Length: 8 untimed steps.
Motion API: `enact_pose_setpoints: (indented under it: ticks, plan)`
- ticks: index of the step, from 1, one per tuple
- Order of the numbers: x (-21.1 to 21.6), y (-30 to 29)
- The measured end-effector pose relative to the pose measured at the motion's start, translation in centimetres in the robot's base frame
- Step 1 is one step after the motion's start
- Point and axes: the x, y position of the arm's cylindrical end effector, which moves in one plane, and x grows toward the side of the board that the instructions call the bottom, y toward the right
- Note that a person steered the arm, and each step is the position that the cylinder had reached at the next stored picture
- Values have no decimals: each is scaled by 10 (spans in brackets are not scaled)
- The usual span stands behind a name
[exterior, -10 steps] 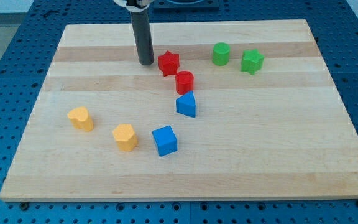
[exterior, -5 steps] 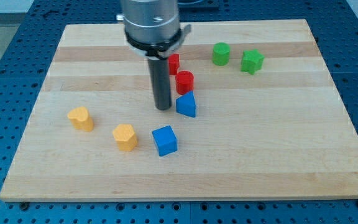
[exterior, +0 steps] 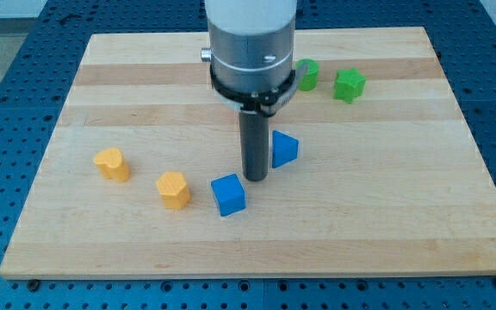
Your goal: Push the blue triangle closer to the red circle
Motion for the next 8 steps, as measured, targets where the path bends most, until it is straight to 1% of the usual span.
enact_pose_setpoints:
  ticks: [1,4,6,7,8]
  plan:
    - [-1,18]
    - [-19,24]
    - [-14,81]
    - [-14,64]
    - [-14,33]
